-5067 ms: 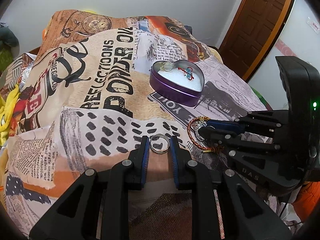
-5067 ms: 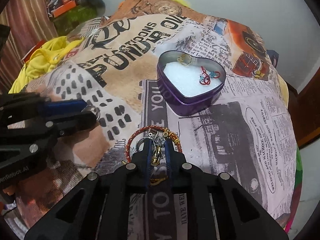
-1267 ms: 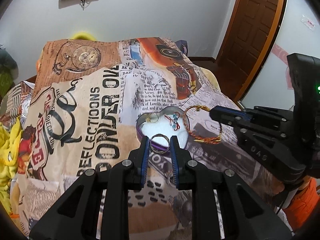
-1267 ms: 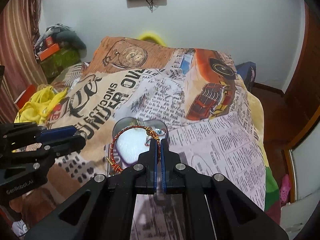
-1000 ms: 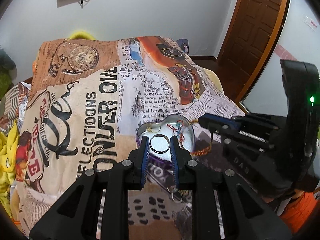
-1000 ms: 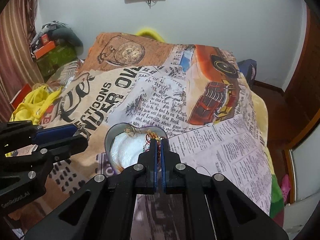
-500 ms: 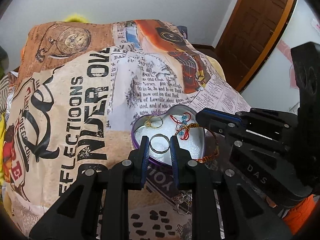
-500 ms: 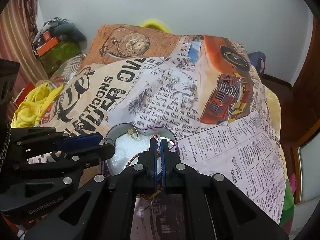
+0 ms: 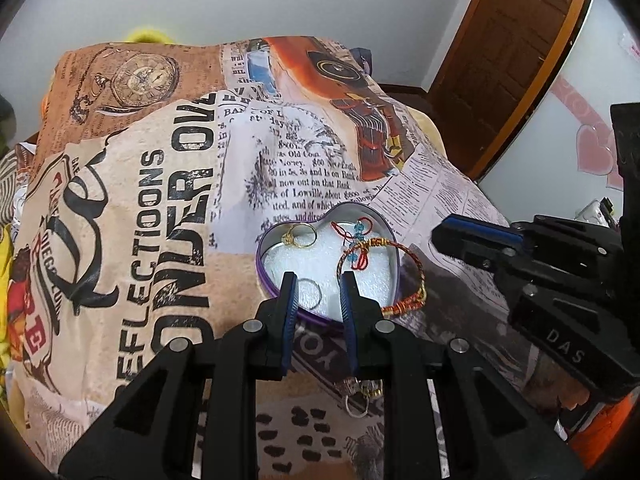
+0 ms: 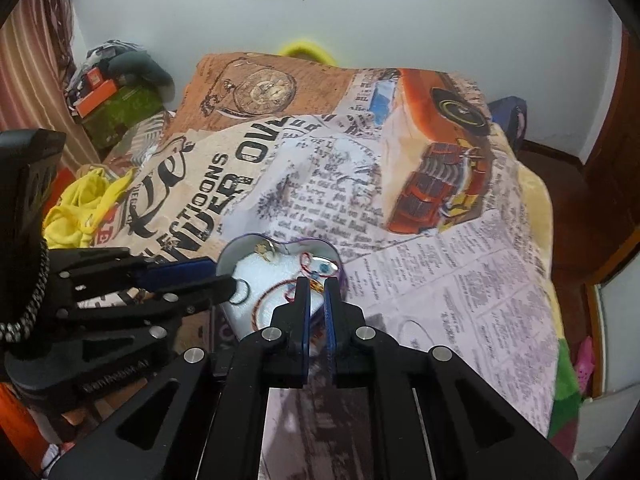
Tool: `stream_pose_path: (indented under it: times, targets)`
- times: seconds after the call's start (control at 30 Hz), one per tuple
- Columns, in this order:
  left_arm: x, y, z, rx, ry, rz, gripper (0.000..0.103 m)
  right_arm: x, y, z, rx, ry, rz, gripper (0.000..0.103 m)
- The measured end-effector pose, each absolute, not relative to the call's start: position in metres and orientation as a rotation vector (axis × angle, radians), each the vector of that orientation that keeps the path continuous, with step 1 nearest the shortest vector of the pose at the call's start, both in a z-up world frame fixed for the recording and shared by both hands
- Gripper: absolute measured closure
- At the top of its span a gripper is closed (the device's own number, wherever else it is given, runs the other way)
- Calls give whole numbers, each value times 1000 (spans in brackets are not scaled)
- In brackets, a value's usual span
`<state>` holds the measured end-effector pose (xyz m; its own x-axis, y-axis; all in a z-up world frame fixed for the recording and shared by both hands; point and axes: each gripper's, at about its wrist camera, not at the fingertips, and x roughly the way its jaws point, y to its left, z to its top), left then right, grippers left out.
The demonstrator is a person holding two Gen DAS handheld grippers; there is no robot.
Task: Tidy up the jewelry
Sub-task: 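Open both tools over the heart tin, dropping the ring and charm bracelet, then move both tools down to the small earrings beside the tin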
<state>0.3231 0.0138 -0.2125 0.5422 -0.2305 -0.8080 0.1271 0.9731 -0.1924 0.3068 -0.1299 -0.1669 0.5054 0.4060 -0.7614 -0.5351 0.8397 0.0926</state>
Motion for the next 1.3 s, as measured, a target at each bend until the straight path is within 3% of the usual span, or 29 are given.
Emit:
stream_pose_path:
  times: [0.33,0.47,0.5,1.3]
  targets:
    - [288,21,-191,-94,953,-193,77,277,-144,-158,-192,863,565,94]
    - [273,22,-187,-91,952,-185,75,264,-147,-155,-189,845,565,66]
    - [269,23,-186,-89,952,-183,72,260,-147,-154,-190,835,564,65]
    - [258,-15,-248,53,1109,-220,68,238,-153,-190,-177,929,571,65]
